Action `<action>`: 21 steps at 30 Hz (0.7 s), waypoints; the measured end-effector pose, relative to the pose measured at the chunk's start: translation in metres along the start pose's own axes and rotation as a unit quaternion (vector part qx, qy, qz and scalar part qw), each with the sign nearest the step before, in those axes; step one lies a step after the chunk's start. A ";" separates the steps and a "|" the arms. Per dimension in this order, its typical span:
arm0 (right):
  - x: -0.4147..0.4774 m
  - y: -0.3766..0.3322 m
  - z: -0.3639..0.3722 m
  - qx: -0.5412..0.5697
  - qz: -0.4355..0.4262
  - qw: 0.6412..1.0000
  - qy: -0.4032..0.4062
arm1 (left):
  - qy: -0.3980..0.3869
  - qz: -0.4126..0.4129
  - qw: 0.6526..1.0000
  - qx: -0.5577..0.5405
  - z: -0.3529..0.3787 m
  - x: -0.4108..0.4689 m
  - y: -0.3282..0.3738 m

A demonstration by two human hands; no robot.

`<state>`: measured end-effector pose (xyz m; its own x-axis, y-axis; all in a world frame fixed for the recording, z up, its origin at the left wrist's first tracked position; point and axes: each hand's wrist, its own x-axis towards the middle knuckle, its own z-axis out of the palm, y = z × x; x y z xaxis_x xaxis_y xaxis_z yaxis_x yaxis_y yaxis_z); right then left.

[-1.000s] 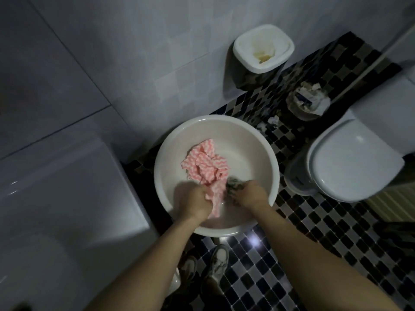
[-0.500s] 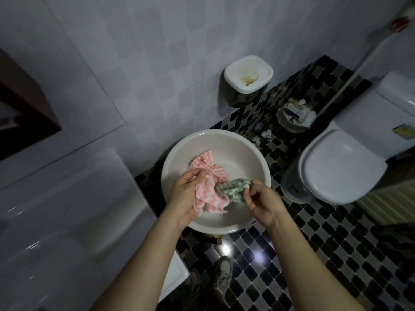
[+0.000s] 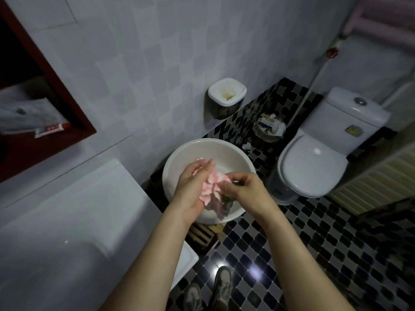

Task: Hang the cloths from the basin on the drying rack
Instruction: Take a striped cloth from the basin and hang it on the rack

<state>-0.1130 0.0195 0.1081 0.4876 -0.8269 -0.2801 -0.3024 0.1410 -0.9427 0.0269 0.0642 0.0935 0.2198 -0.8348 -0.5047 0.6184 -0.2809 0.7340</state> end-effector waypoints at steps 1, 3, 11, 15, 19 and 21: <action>-0.006 -0.002 -0.004 0.008 0.010 1.000 0.010 | -0.027 0.006 0.997 0.066 -0.001 -0.005 0.002; -0.018 -0.005 -0.014 0.039 0.032 0.998 0.024 | -0.070 0.016 0.975 0.210 -0.007 -0.009 0.006; -0.073 -0.017 -0.038 0.244 0.116 0.957 0.109 | -0.230 -0.024 0.840 0.491 -0.008 -0.037 0.010; -0.105 -0.015 -0.051 0.277 0.123 0.949 0.086 | -0.315 -0.074 0.787 0.525 0.009 -0.064 0.008; -0.142 -0.012 -0.064 0.235 0.094 0.966 0.056 | -0.328 0.062 0.759 0.559 0.036 -0.084 -0.009; -0.162 -0.010 -0.072 0.185 0.076 0.979 0.051 | -0.324 0.107 0.835 0.431 0.054 -0.100 -0.024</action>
<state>-0.2479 0.1128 0.1758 0.3698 -0.8286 -0.4204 -0.0392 0.4382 -0.8980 -0.0506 0.1286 0.1514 -0.3722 -0.9118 -0.1737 -0.2174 -0.0963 0.9713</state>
